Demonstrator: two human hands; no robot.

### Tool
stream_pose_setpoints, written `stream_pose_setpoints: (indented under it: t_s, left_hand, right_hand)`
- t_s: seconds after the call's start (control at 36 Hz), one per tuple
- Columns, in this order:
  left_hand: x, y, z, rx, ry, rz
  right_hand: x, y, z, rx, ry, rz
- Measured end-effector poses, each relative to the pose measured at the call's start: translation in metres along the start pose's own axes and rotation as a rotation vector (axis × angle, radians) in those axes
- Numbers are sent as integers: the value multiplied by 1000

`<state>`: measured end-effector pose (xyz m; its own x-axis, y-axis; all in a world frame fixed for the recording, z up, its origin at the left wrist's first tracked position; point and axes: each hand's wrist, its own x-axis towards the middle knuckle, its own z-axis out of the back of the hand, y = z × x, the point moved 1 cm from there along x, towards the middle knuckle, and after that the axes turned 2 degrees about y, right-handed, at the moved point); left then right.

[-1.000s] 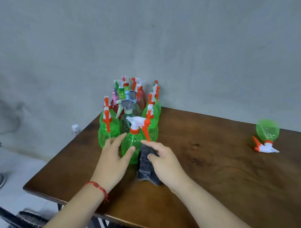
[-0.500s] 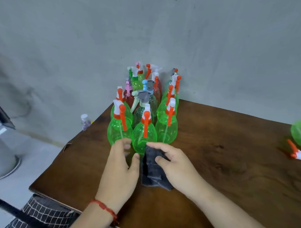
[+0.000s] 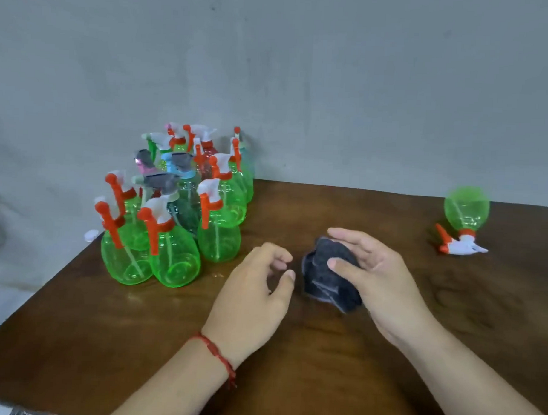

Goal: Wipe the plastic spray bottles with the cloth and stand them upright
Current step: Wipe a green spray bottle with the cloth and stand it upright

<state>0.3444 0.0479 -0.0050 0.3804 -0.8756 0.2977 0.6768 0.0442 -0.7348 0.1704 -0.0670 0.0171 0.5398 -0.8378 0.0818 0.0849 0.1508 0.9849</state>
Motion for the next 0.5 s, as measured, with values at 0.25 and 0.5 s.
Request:
stream_pose_setpoints:
  t_s: [0.25, 0.5]
  left_hand:
    - [99, -108, -124, 113, 321, -84]
    - [190, -147, -237, 435, 562, -347]
  right_hand:
    - [15, -45, 160, 94, -521, 77]
    - [21, -74, 225, 175, -921, 115]
